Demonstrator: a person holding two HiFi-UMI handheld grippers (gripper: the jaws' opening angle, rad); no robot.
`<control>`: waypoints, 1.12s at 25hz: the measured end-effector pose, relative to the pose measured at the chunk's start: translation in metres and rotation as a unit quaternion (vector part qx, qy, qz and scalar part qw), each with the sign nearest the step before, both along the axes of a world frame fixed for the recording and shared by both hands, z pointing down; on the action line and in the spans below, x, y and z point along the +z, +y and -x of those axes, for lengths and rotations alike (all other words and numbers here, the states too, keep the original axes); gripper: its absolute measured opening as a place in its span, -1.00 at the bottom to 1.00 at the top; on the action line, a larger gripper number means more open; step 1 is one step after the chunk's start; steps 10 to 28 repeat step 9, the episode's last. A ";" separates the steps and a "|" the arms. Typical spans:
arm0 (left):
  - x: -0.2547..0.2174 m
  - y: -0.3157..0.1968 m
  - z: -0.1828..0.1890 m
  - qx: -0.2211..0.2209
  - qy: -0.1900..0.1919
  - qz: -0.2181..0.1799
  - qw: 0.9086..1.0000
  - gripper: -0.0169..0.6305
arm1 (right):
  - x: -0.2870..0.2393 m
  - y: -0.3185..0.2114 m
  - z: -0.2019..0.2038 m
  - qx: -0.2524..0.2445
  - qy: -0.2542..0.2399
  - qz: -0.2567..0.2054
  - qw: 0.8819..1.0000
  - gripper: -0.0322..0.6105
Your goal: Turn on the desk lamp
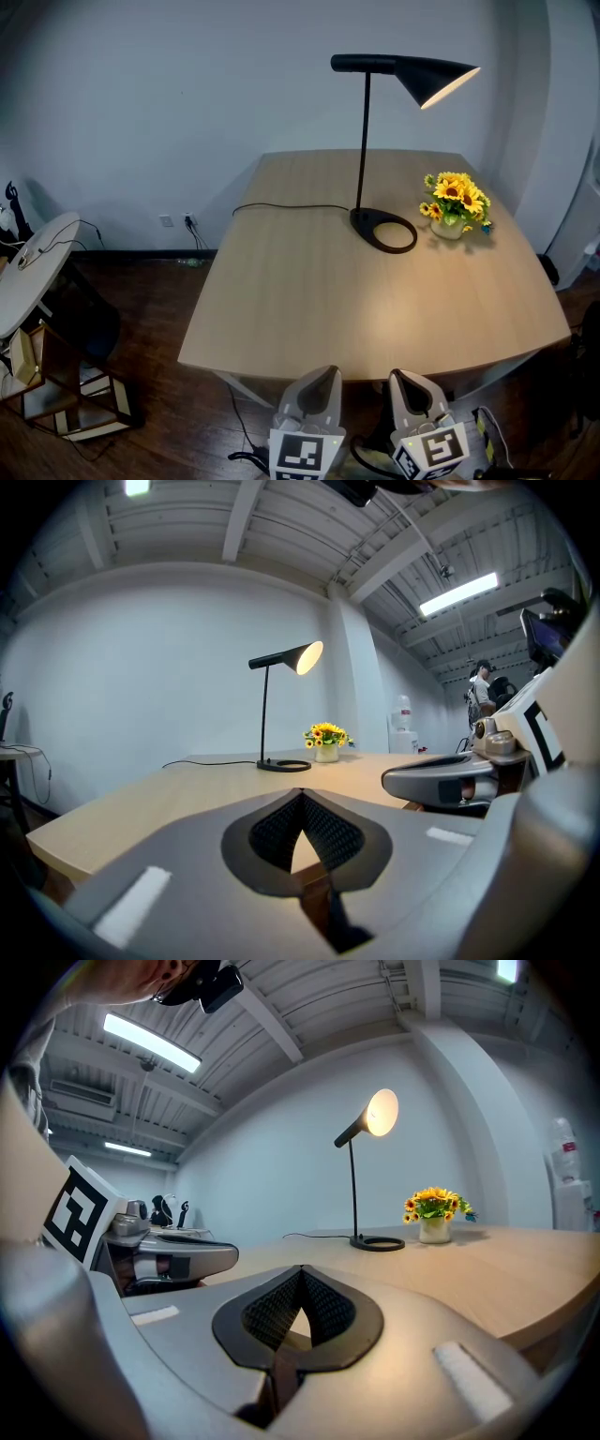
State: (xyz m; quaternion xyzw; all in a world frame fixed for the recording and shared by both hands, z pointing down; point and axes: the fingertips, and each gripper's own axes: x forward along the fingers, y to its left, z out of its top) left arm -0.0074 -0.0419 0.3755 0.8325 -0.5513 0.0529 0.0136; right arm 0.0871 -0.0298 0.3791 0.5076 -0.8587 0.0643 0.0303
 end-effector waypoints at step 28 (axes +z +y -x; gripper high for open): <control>-0.009 0.009 -0.014 0.004 -0.008 -0.009 1.000 -0.95 | -0.006 0.008 -0.011 -0.012 0.026 -0.012 1.000 -0.91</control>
